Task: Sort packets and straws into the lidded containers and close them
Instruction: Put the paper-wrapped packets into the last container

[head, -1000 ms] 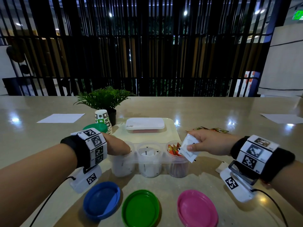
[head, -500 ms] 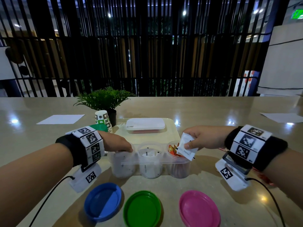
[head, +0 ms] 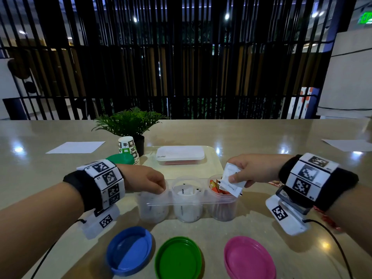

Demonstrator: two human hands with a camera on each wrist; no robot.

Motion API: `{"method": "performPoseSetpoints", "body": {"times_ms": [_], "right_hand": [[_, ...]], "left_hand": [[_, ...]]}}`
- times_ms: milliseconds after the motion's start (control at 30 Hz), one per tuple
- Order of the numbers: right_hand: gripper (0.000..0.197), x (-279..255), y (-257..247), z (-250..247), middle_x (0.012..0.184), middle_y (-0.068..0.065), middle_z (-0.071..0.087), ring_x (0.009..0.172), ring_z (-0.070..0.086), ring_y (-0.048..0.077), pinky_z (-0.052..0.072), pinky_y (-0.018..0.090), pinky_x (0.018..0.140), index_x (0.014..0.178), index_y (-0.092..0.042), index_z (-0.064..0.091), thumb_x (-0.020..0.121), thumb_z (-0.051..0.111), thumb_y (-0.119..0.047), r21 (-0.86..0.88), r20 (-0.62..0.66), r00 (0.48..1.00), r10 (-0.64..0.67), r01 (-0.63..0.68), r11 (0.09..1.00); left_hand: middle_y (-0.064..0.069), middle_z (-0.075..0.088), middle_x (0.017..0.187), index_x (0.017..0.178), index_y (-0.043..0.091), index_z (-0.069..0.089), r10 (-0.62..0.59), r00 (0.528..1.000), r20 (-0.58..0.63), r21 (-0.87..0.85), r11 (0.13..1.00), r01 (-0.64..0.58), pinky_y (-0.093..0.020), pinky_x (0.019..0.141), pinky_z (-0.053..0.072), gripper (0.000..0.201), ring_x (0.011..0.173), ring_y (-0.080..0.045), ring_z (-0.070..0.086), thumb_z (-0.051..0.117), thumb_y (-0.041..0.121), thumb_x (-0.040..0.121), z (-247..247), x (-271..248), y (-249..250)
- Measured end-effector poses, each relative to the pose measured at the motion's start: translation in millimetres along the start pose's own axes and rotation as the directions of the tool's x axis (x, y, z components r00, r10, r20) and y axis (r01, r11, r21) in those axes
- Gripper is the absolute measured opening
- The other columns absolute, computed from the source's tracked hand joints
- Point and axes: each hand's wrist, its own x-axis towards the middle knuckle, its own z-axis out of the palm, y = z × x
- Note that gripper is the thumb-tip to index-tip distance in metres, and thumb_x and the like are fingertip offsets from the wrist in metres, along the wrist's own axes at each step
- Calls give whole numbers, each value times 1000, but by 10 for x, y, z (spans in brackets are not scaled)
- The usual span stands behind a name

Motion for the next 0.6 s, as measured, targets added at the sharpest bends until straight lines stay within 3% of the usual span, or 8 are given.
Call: {"method": "performPoseSetpoints", "body": {"times_ms": [100,200,267,400,500,600], "right_hand": [[10,-4,-110,-39,103,3,65,95,63,20,56,32,79,106,-18,56,97,52,-22,-13,-70,997,-23,22,1000],[7,35,-315,-30,88,0,63,71,56,12,46,19,57,101,-16,54,99,48,-19,28,-160,984,-77,82,996],[7,112,-476,20,93,2,63,71,54,12,45,20,60,98,-18,52,99,45,-15,83,-174,980,-101,117,990],[9,343,-800,200,102,12,65,70,58,13,50,21,60,104,-9,52,98,46,-12,87,-147,976,-158,172,981],[11,503,-1011,341,89,12,65,66,65,15,55,25,58,85,-10,49,96,47,-9,25,-186,959,-215,223,975],[20,614,-1164,426,82,12,64,71,69,21,58,36,68,74,-11,45,94,47,-6,-50,-244,941,-234,229,972]], "left_hand": [[8,61,118,129,20,60,27,999,28,23,999,-28,-27,103,41,39,110,-10,54,53,40,97,-4,-39,-28],[15,66,111,126,21,64,52,994,92,-46,998,-48,-22,96,45,54,104,-5,60,64,53,83,-7,-101,-39],[15,69,104,121,25,65,77,990,118,6,997,-78,-22,89,49,56,97,-5,62,71,53,73,4,-130,-39],[9,67,103,121,23,64,97,993,70,109,989,-104,-19,84,47,37,95,-8,62,72,31,85,43,-153,-21],[6,67,98,116,19,67,117,993,30,146,982,-120,-17,78,45,30,90,-10,60,69,30,89,52,-186,-12],[-4,68,100,114,15,67,122,992,13,238,964,-122,-28,80,46,29,90,-18,60,64,33,92,70,-203,-1]]}}
